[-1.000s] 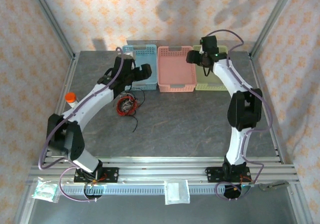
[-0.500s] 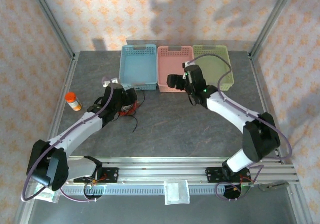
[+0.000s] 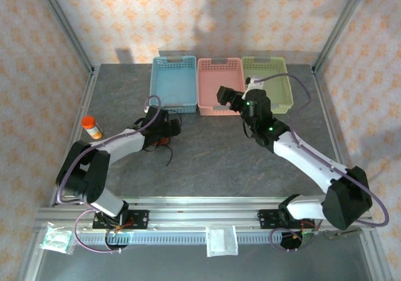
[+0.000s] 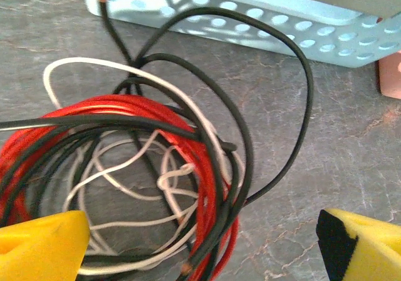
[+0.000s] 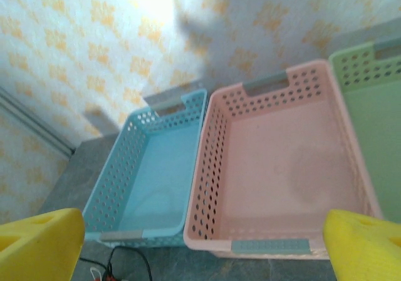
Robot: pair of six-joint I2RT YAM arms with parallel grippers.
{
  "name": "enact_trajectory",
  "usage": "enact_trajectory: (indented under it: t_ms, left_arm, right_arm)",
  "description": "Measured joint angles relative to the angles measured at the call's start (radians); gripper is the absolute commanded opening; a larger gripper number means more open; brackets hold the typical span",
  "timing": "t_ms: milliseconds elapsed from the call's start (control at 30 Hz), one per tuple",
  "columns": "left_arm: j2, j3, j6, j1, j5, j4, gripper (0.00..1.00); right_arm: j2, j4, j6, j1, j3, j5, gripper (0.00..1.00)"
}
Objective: Untangle the cables
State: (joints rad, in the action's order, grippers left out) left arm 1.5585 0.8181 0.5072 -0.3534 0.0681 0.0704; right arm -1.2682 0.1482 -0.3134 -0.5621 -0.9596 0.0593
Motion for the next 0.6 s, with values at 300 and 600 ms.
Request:
enact_trajectory:
  t_ms: [300, 600]
  left_arm:
    - [0.062, 0.026, -0.049, -0.063, 0.092, -0.016, 0.95]
    - [0.063, 0.026, -0.056, -0.190, 0.197, -0.054, 0.95]
  right_arm:
    - [0.049, -0.002, 0.000, 0.003, 0.011, 0.106, 0.94]
    - [0.056, -0.031, -0.048, 0.079, 0.030, 0.132, 0.88]
